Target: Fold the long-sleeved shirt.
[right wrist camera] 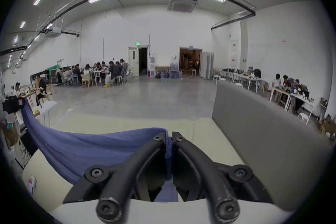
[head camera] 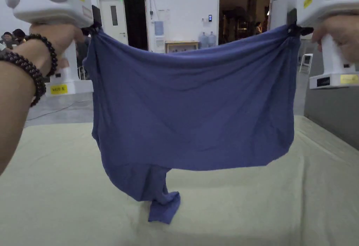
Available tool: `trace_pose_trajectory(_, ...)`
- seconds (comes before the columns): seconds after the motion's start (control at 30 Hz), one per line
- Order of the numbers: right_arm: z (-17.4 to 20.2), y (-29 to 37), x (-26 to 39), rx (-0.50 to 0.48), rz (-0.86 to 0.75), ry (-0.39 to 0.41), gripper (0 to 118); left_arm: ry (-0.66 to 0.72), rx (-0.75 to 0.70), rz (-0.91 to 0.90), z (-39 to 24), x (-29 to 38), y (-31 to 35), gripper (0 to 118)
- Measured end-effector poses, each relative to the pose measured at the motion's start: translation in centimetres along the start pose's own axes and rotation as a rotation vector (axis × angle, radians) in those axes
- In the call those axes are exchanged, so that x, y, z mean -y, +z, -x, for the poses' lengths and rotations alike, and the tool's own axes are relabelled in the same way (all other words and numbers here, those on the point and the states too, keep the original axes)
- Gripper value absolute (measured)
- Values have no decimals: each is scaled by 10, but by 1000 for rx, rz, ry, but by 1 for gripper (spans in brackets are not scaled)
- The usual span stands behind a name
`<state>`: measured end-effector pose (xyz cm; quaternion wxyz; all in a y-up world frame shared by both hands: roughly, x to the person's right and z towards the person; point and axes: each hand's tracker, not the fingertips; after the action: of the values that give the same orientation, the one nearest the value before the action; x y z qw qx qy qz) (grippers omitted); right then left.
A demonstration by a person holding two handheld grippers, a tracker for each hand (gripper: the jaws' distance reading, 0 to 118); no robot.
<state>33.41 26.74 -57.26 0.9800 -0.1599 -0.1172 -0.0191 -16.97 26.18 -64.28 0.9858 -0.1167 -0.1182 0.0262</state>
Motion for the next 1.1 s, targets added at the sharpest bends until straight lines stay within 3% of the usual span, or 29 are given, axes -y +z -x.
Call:
trace_pose_trajectory(0.27,-4,-18,96,-28,113,12,2,12,6,115,8,77,-8,0)
trace_pose_trajectory(0.5,-7,49,152,-80,112,89,1,45,37,115,24,134,66,0)
trace_pose_trajectory(0.7,-10,121,247,-136,167,158,1,22,-1,174,26,241,154,0)
trace_pose_trajectory(0.8,-13,160,310,-170,242,178,1,-20,-16,226,26,300,197,0)
trace_pose_trajectory(0.97,-22,216,408,-219,386,175,1,31,-24,313,29,378,259,0)
trace_pose_trajectory(1.1,-36,239,464,-245,506,186,2,-52,-24,435,26,425,299,0)
